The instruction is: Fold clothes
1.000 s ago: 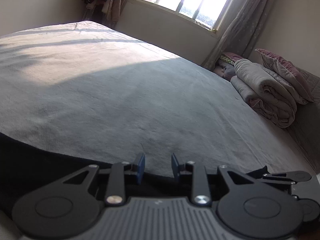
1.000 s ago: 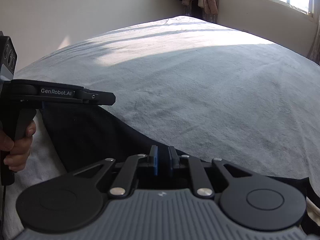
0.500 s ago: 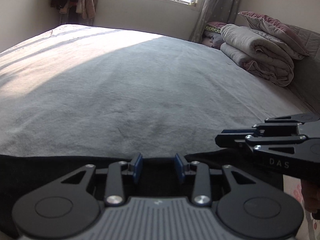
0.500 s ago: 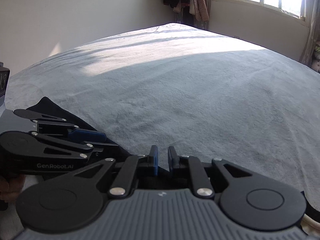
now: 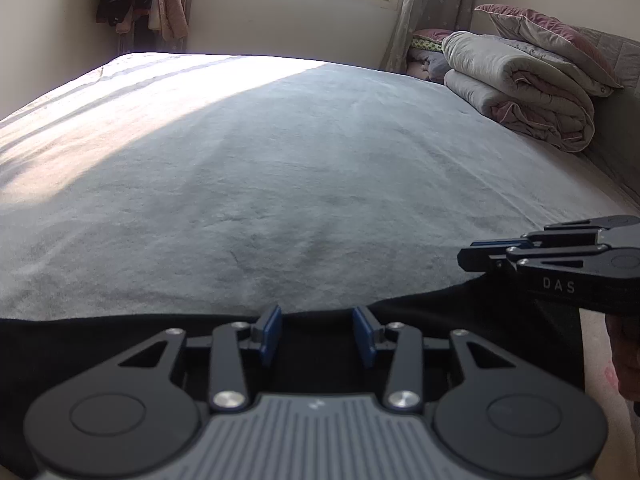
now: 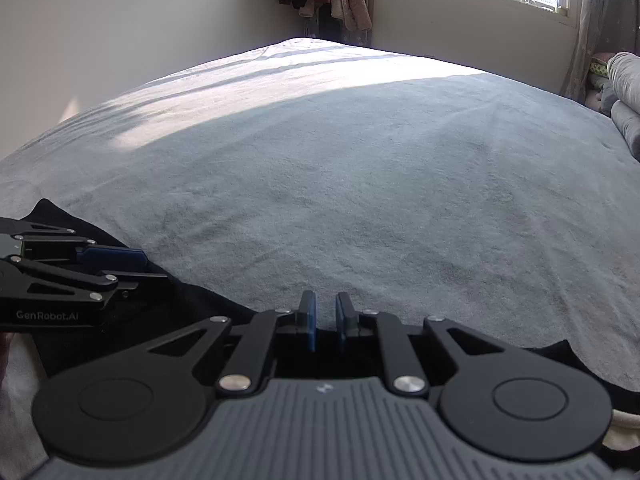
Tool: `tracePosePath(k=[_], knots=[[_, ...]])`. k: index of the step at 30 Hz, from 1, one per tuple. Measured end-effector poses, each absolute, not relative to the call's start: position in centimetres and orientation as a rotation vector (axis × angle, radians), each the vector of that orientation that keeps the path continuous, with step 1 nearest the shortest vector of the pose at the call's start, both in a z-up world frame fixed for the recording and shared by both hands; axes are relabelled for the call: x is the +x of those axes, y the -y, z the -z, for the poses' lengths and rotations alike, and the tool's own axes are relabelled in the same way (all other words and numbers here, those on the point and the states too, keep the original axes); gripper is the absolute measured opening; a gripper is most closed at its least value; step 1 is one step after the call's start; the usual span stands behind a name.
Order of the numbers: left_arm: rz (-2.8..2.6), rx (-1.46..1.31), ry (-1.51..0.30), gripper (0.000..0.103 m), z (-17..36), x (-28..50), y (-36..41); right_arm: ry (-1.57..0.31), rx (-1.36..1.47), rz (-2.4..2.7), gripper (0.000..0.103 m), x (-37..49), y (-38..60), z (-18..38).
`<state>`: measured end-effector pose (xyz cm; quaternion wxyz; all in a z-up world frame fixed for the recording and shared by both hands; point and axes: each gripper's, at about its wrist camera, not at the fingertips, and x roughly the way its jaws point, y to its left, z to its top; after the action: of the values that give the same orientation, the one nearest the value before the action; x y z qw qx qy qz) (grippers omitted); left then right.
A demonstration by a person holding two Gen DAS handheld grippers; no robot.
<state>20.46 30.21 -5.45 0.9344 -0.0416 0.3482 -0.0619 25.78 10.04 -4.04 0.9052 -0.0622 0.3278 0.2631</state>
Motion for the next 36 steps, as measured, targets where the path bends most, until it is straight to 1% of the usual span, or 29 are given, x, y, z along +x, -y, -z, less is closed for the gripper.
tracePosePath(k=[4,11,15,18,20,24,26,28,29,32,34,35,36], knots=[[0.117,-0.078,-0.721,0.041,5.0,20.5,-29.8,-0.670,-0.082,-0.526,0.016,23.7,-7.4,1.4],[0.102,-0.020,-0.778,0.045,3.6,19.7,-25.7,-0.700,-0.151,-0.425,0.016,18.4,0.1,-1.5],[0.130,0.077,-0.768,0.050,1.8,18.4,-21.2,-0.725,-0.130,-0.362,0.017,16.3,3.9,-1.3],[0.220,0.098,-0.736,0.050,0.7,17.8,-17.7,-0.742,-0.099,-0.319,0.018,15.5,6.2,-0.4],[0.285,0.097,-0.727,0.049,1.0,18.0,-15.6,-0.757,-0.066,-0.296,0.018,15.1,7.6,0.3],[0.310,0.125,-0.738,0.037,3.1,19.6,-12.5,-0.791,-0.001,-0.267,0.018,14.5,10.3,1.9],[0.234,0.156,-0.757,0.037,4.8,20.9,-12.0,-0.804,0.006,-0.252,0.018,14.0,11.5,2.5],[0.122,0.159,-0.748,0.039,5.5,21.7,-12.6,-0.814,0.007,-0.237,0.018,13.5,12.7,3.0],[0.070,0.126,-0.746,0.042,5.3,21.9,-13.0,-0.817,0.006,-0.229,0.018,13.2,13.3,3.2],[-0.017,0.001,-0.761,0.042,3.8,21.4,-14.1,-0.816,0.030,-0.215,0.018,12.5,14.7,3.3],[0.001,-0.039,-0.764,0.046,3.1,20.4,-14.0,-0.815,0.047,-0.207,0.018,11.9,15.6,3.4],[0.004,-0.041,-0.760,0.048,2.8,19.7,-13.6,-0.814,0.053,-0.206,0.020,11.7,15.9,3.4],[0.005,-0.040,-0.757,0.050,2.5,19.0,-13.2,-0.812,0.055,-0.205,0.025,11.3,16.1,3.4]])
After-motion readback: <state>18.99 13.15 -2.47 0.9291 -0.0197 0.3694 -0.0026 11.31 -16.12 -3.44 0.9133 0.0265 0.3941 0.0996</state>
